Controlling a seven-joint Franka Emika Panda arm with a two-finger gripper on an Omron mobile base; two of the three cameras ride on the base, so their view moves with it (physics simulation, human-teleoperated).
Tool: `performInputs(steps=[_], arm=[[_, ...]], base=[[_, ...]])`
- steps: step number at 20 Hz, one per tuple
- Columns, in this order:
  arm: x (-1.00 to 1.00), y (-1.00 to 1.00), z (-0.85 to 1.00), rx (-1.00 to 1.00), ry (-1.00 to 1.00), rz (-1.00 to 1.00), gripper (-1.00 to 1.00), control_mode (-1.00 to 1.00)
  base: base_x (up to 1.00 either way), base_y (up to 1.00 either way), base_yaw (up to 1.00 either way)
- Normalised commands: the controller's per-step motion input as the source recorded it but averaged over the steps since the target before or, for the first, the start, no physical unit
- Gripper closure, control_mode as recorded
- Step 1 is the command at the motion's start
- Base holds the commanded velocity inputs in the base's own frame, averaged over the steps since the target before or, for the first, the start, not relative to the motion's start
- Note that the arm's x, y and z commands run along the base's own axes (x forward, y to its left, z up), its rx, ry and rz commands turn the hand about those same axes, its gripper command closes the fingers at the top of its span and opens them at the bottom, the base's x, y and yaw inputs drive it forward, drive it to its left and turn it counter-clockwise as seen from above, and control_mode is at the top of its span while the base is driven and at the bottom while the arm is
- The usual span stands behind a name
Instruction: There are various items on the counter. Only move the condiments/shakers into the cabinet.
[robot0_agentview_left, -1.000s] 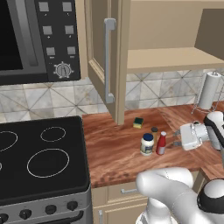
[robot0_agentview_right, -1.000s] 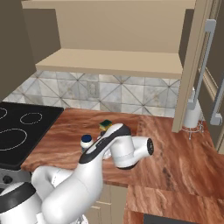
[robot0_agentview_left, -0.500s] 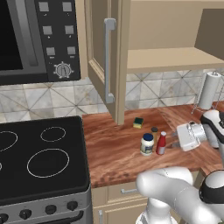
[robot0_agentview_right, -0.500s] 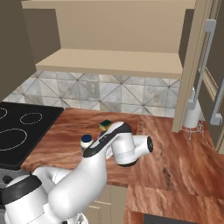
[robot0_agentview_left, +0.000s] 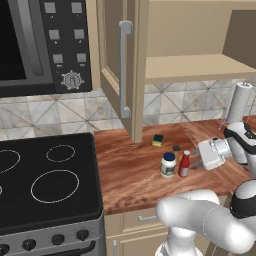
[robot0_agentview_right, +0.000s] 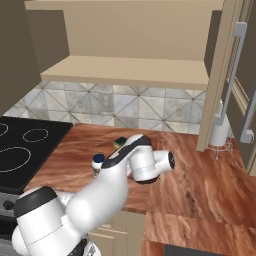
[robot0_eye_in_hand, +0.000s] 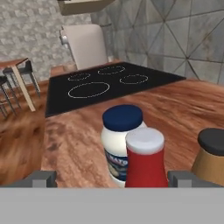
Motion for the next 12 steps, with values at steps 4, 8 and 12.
performInputs(steps=[4,8,12], arm=[[0.25,0.00,-0.04,0.00,0.05,0.01,-1.00,-1.00],[0.27,0.01,-0.09,0.00,0.08,0.01,-1.00,-1.00],[0.21,0.01,-0.12,0.00,0.08,0.02,-1.00,-1.00]], base=[[0.00,0.00,0.00],[0.00,0.00,0.00],[0.00,0.00,0.00]])
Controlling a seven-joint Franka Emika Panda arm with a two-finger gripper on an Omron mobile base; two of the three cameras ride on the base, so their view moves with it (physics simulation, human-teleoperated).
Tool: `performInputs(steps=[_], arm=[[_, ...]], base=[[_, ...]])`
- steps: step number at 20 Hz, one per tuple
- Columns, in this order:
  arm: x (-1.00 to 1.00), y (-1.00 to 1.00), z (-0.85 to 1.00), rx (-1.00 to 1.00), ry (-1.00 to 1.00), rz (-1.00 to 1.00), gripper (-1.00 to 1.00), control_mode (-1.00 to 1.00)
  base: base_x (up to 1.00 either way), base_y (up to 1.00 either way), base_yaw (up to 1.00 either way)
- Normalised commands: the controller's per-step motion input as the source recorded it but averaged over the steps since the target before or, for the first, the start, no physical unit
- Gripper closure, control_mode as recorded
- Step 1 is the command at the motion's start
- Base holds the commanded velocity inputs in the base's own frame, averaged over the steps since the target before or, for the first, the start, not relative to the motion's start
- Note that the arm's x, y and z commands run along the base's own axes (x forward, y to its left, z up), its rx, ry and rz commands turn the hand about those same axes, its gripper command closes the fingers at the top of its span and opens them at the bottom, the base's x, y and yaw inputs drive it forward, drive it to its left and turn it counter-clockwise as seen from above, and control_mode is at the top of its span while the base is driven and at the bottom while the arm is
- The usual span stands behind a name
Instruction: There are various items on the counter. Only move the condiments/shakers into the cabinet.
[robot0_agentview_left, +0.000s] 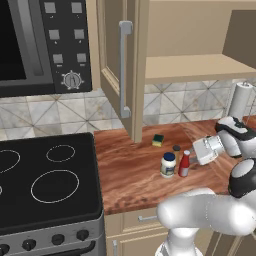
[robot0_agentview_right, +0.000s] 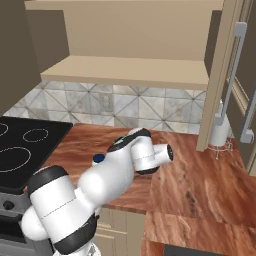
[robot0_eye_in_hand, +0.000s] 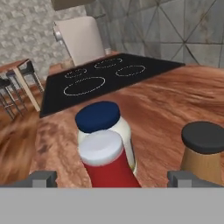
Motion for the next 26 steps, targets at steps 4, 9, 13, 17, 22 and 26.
performInputs(steps=[4,9,13,17,22,26], arm=[[0.12,0.01,-0.11,0.00,0.07,0.03,-1.00,-1.00],[0.05,0.00,-0.07,0.00,0.06,0.03,-1.00,-1.00],[0.04,0.04,-0.05,0.00,0.05,0.03,-1.00,-1.00],[0.00,0.12,-0.03,0.00,0.03,0.02,-1.00,-1.00],[0.00,0.13,0.00,0.00,0.00,0.00,1.00,-1.00],[0.00,0.00,0.00,0.00,0.00,0.00,1.00,-1.00]], base=[[0.00,0.00,0.00],[0.00,0.00,0.00],[0.00,0.00,0.00],[0.00,0.00,0.00],[0.00,0.00,0.00],[0.00,0.00,0.00]])
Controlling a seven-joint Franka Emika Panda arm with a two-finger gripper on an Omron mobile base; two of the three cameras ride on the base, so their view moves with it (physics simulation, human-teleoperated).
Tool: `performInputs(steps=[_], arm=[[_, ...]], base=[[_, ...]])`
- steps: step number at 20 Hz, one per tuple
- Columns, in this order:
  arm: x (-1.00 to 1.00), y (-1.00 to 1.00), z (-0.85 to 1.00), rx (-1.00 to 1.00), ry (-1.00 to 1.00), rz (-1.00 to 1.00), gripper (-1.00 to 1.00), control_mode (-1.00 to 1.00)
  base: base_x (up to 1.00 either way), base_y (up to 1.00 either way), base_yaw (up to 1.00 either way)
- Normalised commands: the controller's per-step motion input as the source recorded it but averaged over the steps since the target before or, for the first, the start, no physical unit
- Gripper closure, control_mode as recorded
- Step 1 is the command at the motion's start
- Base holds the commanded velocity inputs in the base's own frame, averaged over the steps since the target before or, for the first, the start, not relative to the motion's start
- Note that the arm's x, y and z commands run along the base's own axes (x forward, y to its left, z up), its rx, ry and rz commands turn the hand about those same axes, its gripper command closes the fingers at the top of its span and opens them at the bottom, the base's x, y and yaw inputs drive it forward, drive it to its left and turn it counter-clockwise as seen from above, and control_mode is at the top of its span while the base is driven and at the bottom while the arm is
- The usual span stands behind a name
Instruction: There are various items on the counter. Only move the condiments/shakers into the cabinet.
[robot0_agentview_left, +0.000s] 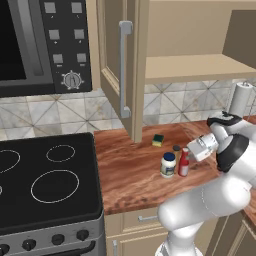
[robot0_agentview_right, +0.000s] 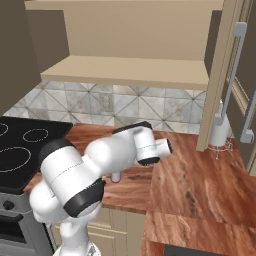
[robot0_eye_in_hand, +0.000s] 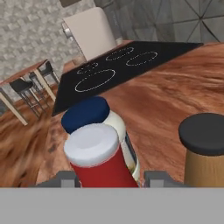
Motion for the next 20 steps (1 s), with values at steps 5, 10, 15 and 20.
performInputs(steps=[5,10,15,20], arm=[[-0.05,0.00,0.05,0.00,-0.08,0.00,1.00,-1.00],[-0.32,-0.03,0.78,0.00,-0.25,0.00,1.00,-1.00],[-0.45,0.00,1.00,0.00,-0.18,0.00,1.00,-1.00],[-0.26,0.00,1.00,0.00,-0.16,-0.04,1.00,-1.00]], base=[[0.00,0.00,0.00],[0.00,0.00,0.00],[0.00,0.00,0.00],[0.00,0.00,0.00]])
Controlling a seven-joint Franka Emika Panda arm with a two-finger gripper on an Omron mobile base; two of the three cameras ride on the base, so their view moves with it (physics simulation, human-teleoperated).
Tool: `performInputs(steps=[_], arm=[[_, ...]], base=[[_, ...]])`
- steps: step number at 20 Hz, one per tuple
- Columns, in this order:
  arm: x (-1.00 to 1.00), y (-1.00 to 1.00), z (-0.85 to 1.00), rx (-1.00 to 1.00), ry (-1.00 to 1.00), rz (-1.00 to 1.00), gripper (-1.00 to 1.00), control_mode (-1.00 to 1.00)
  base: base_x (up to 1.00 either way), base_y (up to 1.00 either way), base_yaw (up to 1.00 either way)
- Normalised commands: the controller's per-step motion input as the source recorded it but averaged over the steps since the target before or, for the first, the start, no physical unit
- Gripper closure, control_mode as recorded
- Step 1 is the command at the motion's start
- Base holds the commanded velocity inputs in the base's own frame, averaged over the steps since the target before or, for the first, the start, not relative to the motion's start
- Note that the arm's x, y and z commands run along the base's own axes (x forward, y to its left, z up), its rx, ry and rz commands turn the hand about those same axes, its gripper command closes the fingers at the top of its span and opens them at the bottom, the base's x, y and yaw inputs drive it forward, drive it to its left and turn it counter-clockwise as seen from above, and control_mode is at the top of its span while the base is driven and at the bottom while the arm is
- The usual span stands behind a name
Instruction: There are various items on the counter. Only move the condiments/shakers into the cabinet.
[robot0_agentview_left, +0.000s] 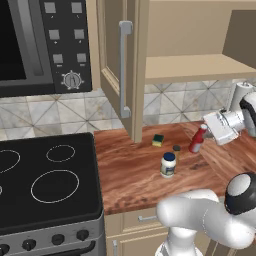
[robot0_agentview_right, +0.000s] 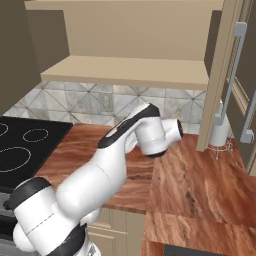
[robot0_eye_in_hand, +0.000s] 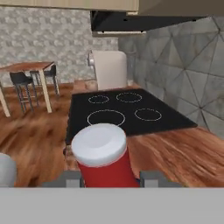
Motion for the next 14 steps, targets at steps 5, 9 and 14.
performInputs(steps=[5,9,14], arm=[[-0.13,0.00,1.00,0.00,-0.12,-0.16,1.00,-1.00],[-0.06,0.00,1.00,0.00,-0.02,-0.22,1.00,-1.00],[-0.06,0.00,1.00,0.00,-0.03,-0.24,1.00,-1.00]], base=[[0.00,0.00,0.00],[0.00,0.00,0.00],[0.00,0.00,0.00]])
